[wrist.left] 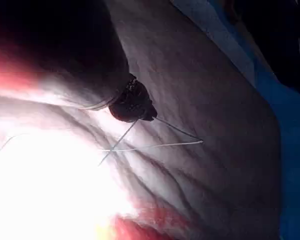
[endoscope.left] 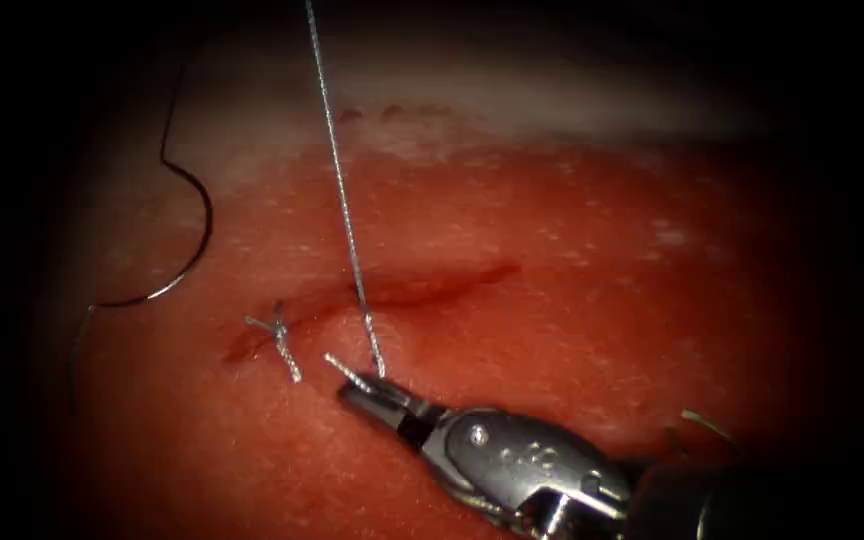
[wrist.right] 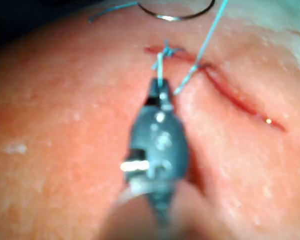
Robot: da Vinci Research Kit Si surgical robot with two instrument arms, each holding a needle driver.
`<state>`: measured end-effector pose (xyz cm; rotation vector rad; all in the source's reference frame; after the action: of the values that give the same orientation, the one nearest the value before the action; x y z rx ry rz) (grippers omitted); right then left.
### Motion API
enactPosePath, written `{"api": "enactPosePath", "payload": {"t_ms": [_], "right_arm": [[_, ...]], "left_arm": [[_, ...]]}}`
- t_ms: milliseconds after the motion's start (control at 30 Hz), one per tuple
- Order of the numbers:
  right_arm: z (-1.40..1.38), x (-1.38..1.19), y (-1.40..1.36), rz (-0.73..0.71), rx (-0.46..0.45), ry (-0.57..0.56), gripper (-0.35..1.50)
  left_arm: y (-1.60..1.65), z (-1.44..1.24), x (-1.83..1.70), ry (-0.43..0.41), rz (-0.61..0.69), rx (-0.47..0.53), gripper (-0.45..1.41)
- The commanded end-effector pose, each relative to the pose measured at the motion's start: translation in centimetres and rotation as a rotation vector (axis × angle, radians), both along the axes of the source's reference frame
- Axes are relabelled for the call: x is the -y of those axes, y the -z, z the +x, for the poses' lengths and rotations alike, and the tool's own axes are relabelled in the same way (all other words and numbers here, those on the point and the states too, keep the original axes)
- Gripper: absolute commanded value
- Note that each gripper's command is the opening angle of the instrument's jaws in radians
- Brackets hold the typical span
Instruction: Wound Closure
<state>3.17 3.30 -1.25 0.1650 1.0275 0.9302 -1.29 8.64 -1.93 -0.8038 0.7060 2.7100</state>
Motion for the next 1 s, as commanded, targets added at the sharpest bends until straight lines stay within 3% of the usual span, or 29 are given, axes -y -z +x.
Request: {"api": "enactPosePath", "payload": {"t_ms": [33, 167, 367, 600, 733, 800, 833, 867, 933, 1000], "right_arm": [[0.10, 0.10, -0.07, 0.002, 0.001, 0.005, -0.35], [0.10, 0.26, -0.08, 0.012, 0.027, 0.033, -0.35], [0.09, 0.50, -0.11, 0.021, 0.063, 0.073, -0.35], [0.09, 0.53, -0.12, 0.022, 0.057, 0.082, -0.35], [0.10, 0.52, -0.13, 0.027, 0.048, 0.093, -0.35], [0.11, 0.51, -0.12, 0.031, 0.040, 0.102, -0.35], [0.11, 0.51, -0.11, 0.032, 0.040, 0.102, -0.20], [0.11, 0.50, -0.10, 0.031, 0.036, 0.100, 0.26], [0.08, 0.45, -0.04, 0.031, 0.025, 0.096, 0.83], [0.06, 0.38, 0.04, 0.036, 0.014, 0.094, 1.13]], "left_arm": [[-0.04, -0.06, -0.09, -0.011, -0.037, -0.050, -0.35], [-0.02, -0.12, -0.23, -0.028, -0.100, -0.156, -0.35], [-0.06, -0.25, -0.27, -0.018, -0.106, -0.185, -0.35], [-0.20, -0.42, -0.05, -0.017, -0.116, -0.223, -0.35], [-0.25, -0.49, -0.01, -0.031, -0.118, -0.223, -0.35], [-0.25, -0.51, 0.00, 0.010, -0.038, -0.134, -0.35], [-0.25, -0.51, 0.01, 0.026, -0.004, -0.105, -0.35], [-0.24, -0.52, 0.03, 0.041, 0.037, -0.086, -0.35], [-0.22, -0.56, 0.11, 0.068, 0.133, -0.047, -0.35], [-0.20, -0.60, 0.21, 0.065, 0.216, -0.012, -0.35]]}}
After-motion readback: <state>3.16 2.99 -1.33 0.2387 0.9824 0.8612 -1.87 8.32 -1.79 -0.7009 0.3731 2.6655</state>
